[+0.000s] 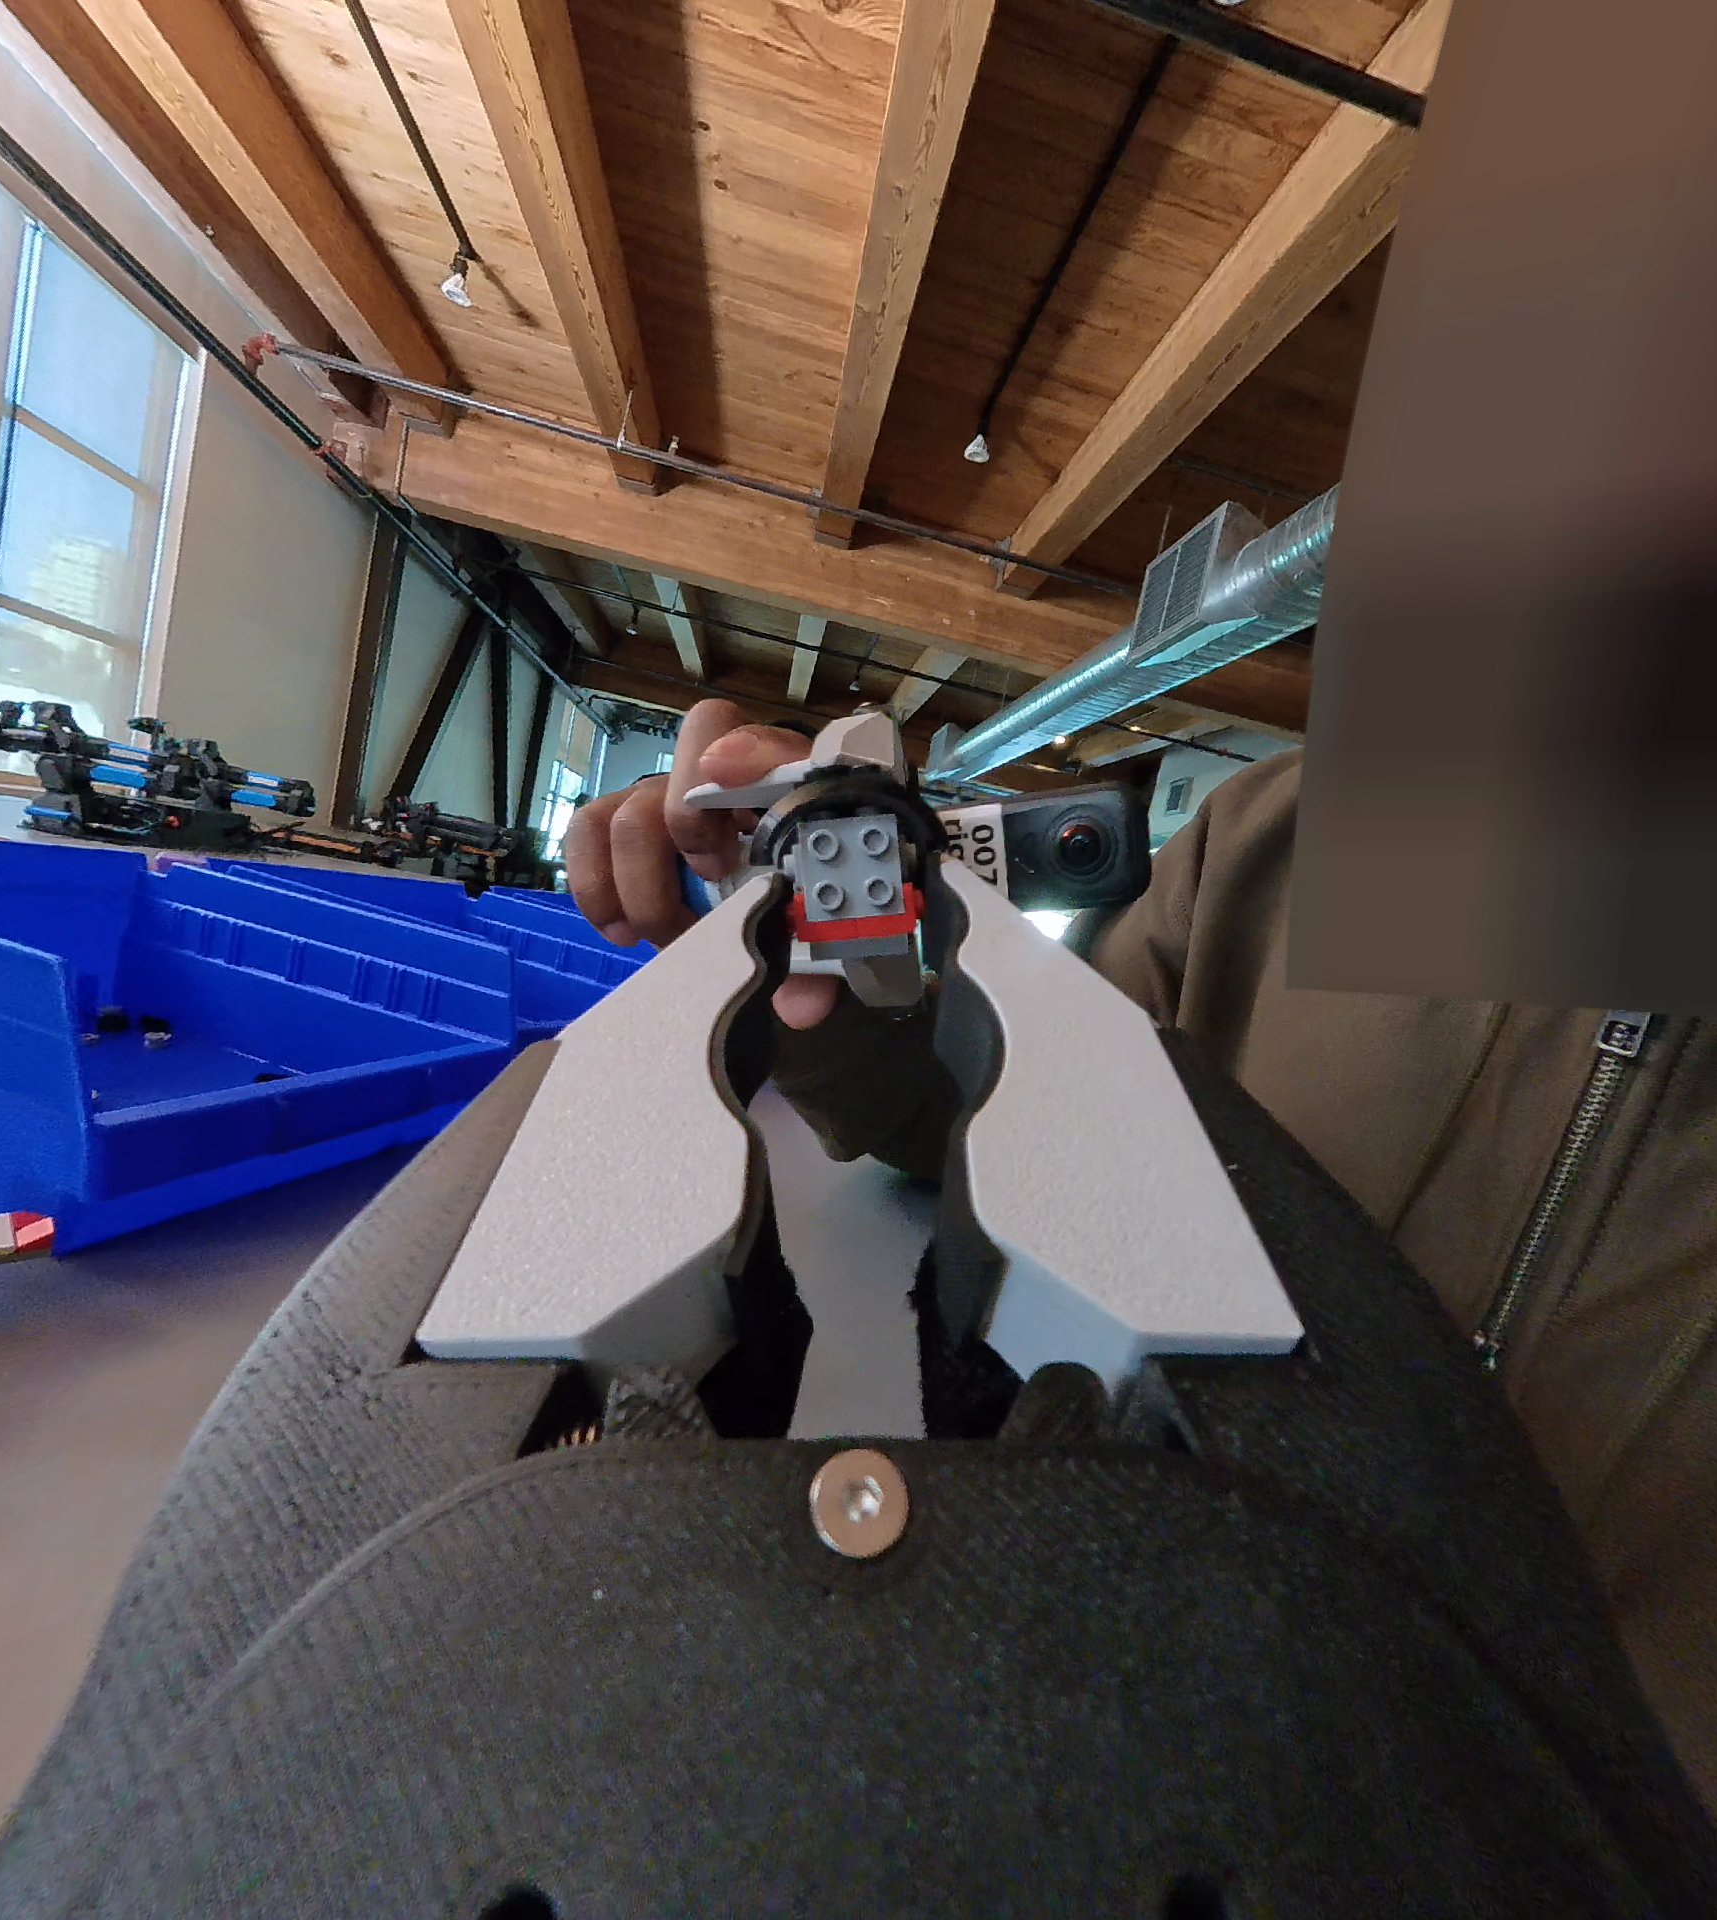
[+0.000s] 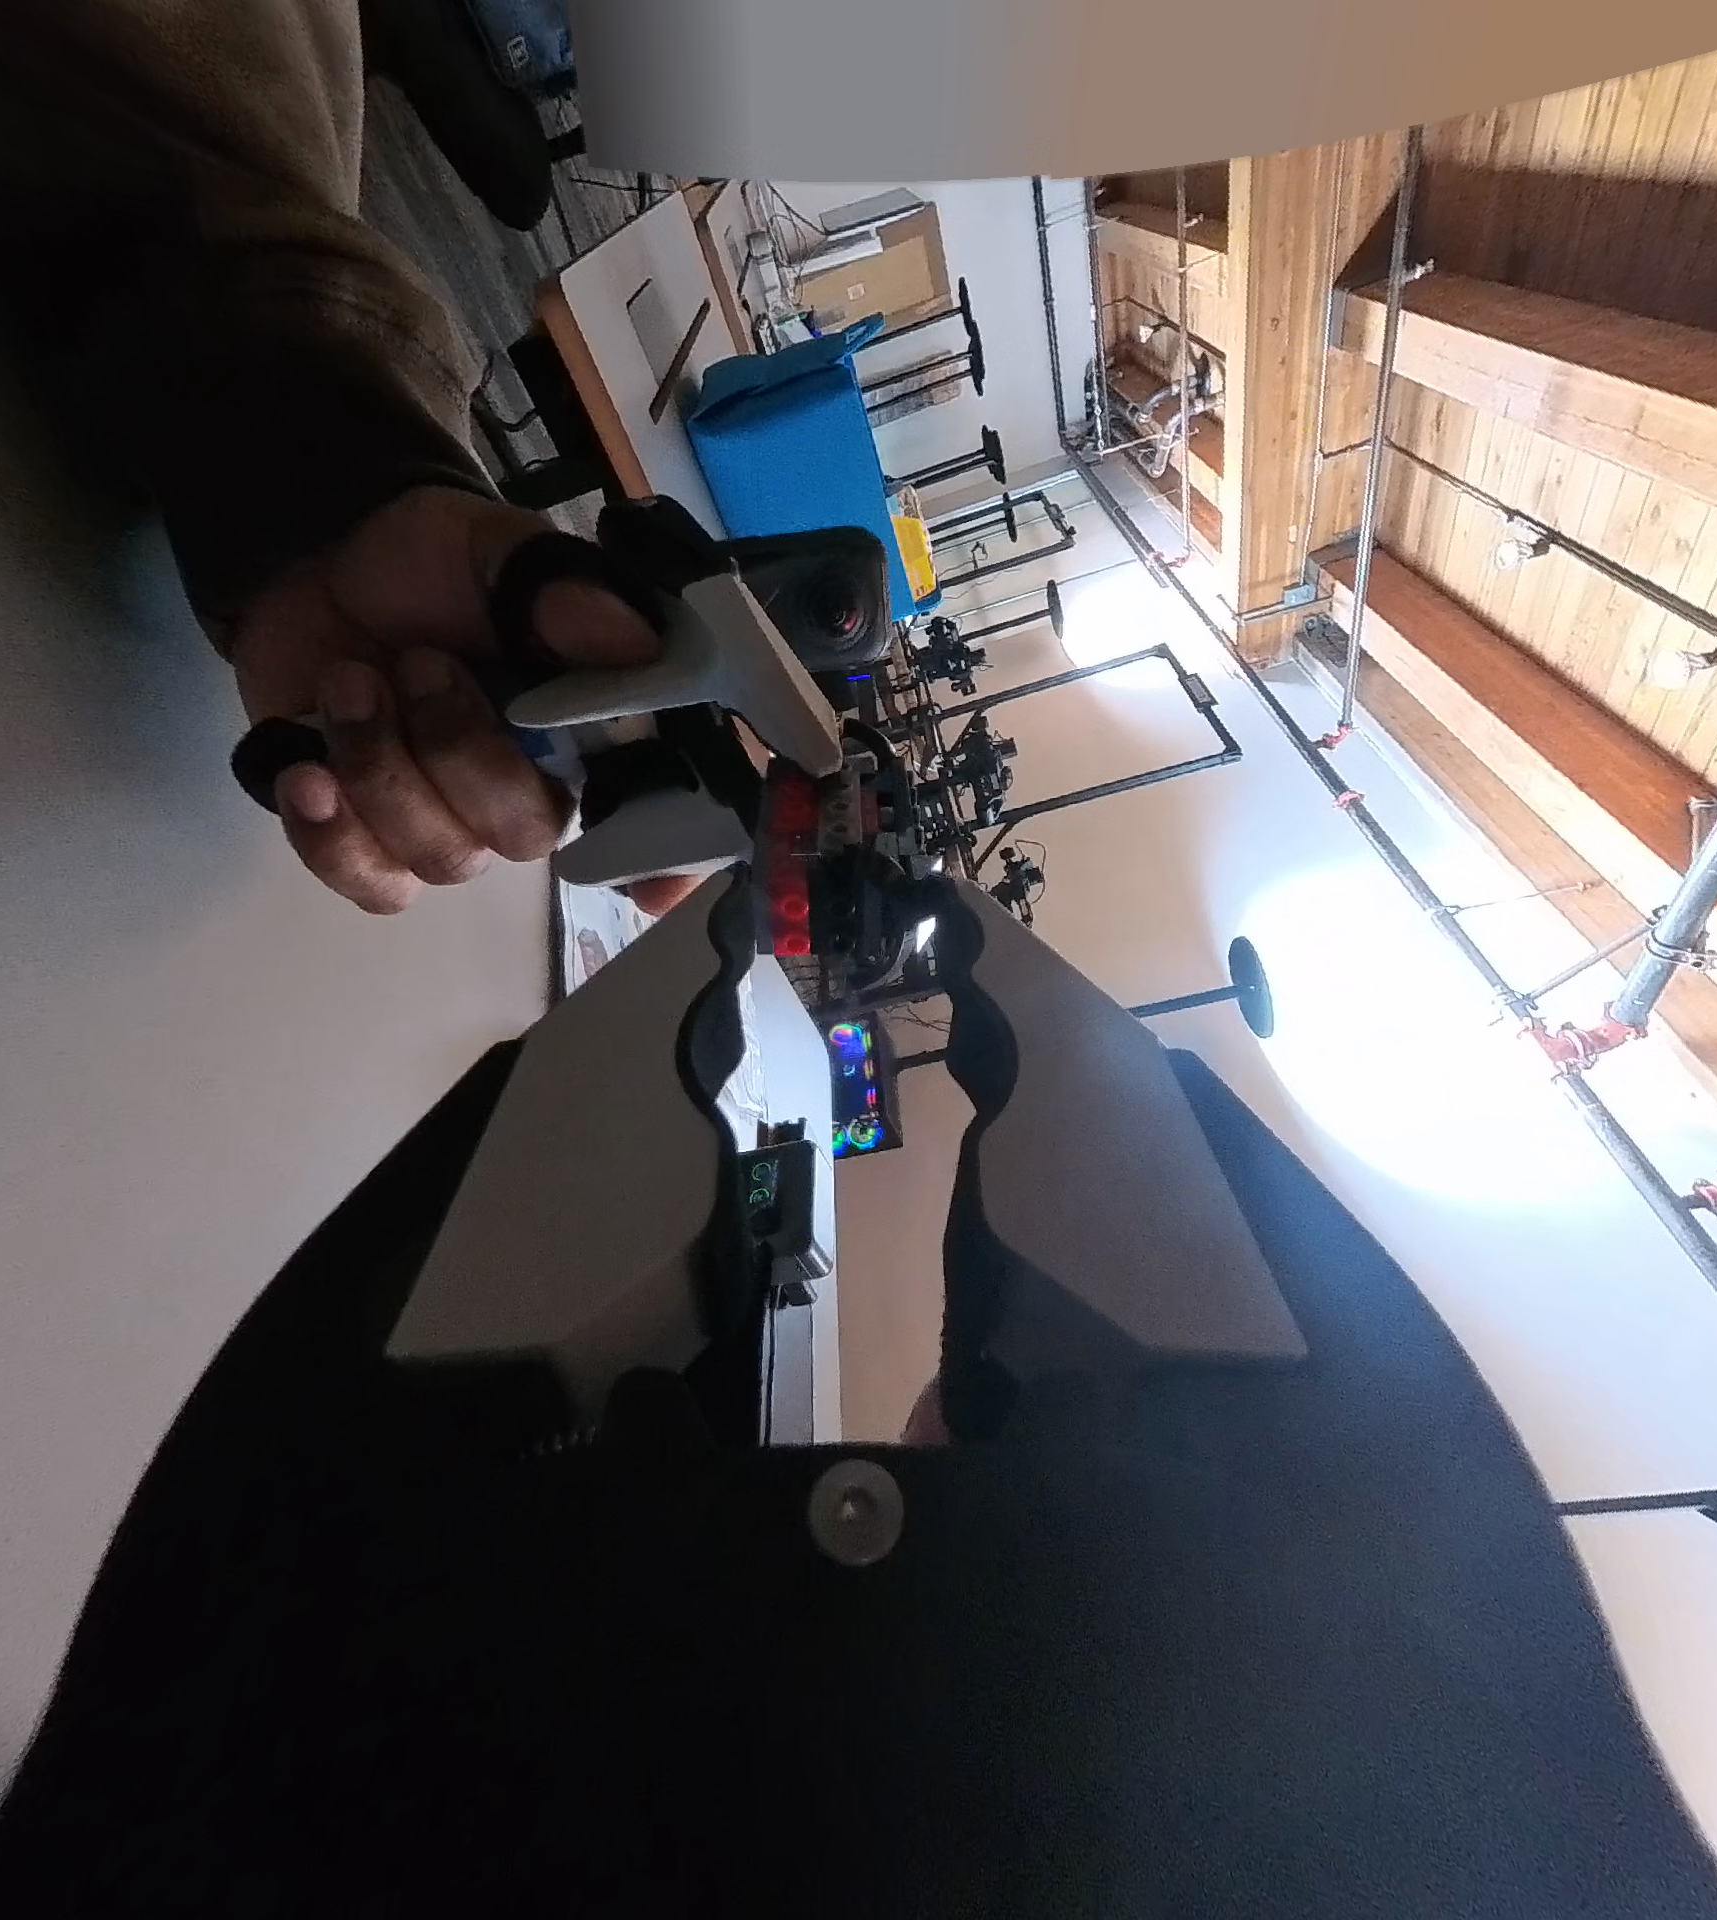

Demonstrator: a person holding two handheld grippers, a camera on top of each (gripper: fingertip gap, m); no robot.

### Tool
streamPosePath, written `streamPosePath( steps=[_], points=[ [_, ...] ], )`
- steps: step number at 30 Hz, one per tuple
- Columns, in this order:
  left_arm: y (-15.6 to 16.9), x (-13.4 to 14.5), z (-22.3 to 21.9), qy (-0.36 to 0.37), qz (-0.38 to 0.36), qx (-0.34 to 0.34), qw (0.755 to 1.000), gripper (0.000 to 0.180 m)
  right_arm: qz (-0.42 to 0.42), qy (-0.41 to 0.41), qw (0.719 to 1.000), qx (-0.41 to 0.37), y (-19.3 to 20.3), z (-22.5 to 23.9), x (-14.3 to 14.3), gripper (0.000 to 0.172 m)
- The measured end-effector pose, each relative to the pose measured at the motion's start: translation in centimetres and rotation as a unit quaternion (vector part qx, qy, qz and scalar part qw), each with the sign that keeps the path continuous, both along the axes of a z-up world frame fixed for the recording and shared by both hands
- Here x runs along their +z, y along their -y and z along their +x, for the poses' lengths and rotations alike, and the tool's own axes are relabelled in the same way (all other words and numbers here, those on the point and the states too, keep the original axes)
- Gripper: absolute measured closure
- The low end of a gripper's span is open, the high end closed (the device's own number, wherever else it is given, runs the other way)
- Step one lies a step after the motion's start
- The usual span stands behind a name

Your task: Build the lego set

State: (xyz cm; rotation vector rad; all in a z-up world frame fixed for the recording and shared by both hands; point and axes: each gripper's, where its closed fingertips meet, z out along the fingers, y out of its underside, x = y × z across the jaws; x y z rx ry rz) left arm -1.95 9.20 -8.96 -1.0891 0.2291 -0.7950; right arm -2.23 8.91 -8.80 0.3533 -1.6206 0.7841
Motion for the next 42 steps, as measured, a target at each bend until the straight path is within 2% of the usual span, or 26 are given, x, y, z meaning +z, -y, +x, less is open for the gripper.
streamPosePath(
  steps=[10, 12, 14, 26, 42],
  points=[
    [-0.58, -0.16, 0.54, 0.007, -0.016, -0.002, 1.0, 0.144, 0.012, -0.006, 1.0, -0.006, -0.01, -0.2, -0.34, 0.135],
    [-0.7, -0.14, 0.75, 0.011, -0.018, -0.003, 1.0, 0.145, 0.02, -0.011, 1.0, -0.01, 0.11, -0.3, -0.6, 0.135],
    [-0.85, -0.14, 0.61, 0.018, -0.02, 0.004, 1.0, 0.154, 0.019, -0.015, 1.0, -0.008, 0.3, -0.25, -0.66, 0.135],
    [-0.82, 0.12, -0.17, 0.052, -0.012, 0.01, 0.999, 0.155, 0.003, -0.047, 0.999, -0.022, 0.39, -0.66, -0.42, 0.135],
    [-0.75, 0.21, -0.13, 0.056, -0.007, 0.009, 0.998, 0.155, 0.011, -0.055, 0.998, -0.025, 0.44, -0.53, -0.31, 0.139]
  ],
)
